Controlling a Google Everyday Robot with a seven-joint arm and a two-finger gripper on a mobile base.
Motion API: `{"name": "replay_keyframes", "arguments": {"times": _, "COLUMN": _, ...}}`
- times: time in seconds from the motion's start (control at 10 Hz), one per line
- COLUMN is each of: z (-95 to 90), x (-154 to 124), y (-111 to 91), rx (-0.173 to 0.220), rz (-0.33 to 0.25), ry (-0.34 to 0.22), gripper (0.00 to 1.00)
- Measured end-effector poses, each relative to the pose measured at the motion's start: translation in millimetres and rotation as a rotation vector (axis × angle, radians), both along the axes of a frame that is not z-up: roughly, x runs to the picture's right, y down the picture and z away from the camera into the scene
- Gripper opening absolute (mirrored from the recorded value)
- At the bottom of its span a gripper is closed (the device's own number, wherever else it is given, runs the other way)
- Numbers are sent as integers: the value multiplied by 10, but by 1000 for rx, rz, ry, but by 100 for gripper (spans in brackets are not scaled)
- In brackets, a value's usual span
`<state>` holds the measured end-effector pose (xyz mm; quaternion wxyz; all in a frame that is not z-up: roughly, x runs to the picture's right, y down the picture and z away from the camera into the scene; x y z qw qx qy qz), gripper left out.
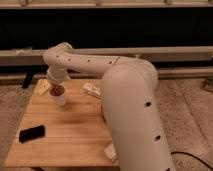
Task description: Place the pepper in the ceramic cup
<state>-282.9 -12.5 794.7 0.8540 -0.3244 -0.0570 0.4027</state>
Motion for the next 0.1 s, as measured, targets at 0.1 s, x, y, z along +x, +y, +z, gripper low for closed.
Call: {"name": "replay_keyframes", "arguments": {"times": 0.1, "z": -3, "x": -1, "y": 6, "rx": 0, "rz": -1, "ry": -1, "gripper": 99}}
